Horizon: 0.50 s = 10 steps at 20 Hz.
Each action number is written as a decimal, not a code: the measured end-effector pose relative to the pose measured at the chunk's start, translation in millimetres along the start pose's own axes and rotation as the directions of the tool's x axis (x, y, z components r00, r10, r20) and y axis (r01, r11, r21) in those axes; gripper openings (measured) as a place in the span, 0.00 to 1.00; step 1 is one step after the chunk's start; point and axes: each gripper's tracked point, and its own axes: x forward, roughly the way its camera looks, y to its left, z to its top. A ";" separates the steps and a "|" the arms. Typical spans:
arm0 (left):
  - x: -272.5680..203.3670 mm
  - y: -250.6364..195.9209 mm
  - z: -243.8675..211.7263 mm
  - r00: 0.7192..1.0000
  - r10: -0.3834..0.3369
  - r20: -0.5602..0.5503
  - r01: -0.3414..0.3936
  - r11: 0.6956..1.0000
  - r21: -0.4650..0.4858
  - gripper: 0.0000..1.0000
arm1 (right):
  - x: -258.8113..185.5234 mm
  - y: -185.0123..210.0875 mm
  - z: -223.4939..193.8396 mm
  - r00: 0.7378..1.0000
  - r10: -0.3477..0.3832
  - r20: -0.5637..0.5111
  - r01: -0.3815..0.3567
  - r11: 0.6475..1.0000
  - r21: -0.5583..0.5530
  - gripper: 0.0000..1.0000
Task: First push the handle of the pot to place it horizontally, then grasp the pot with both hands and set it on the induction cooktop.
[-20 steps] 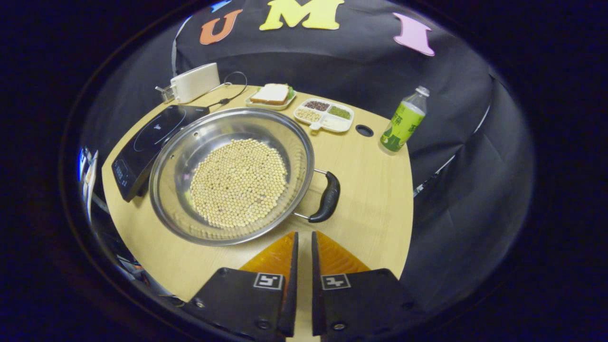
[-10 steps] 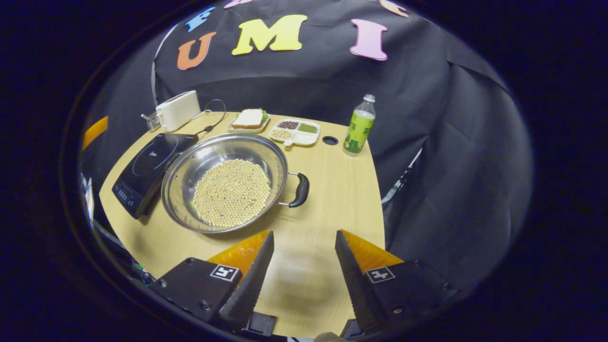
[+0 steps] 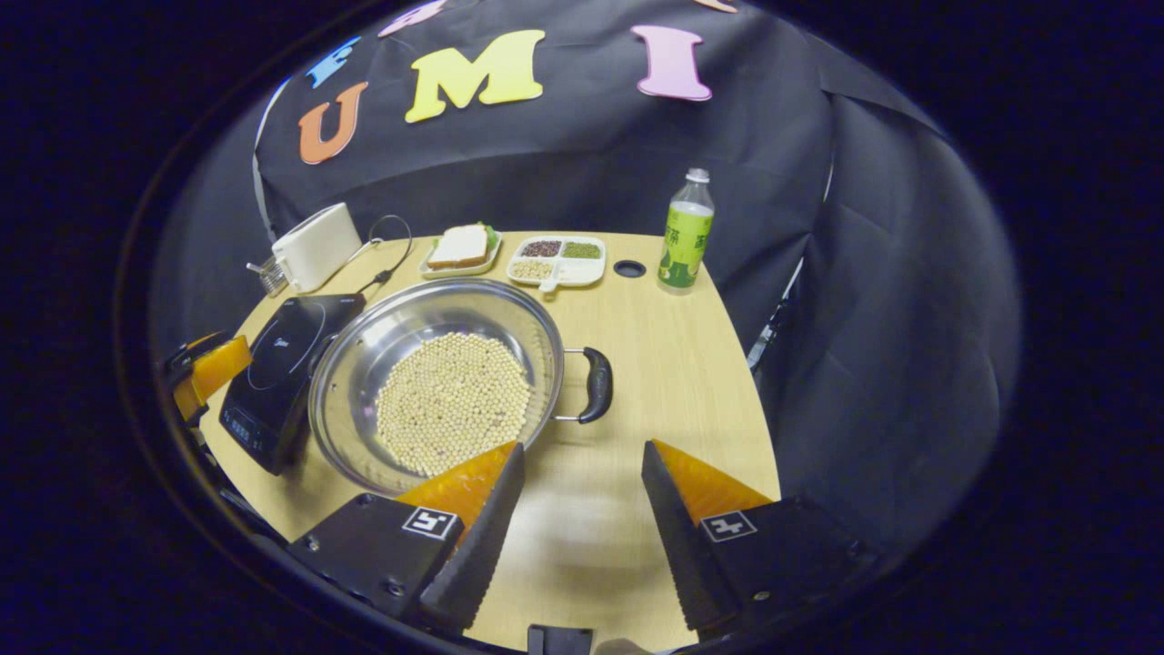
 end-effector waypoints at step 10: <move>78.7 -13.2 -37.9 0.985 0.053 -0.165 -0.059 0.998 -0.035 0.97 | 86.4 1.4 22.9 0.994 0.033 -0.104 -0.040 0.997 -0.066 0.83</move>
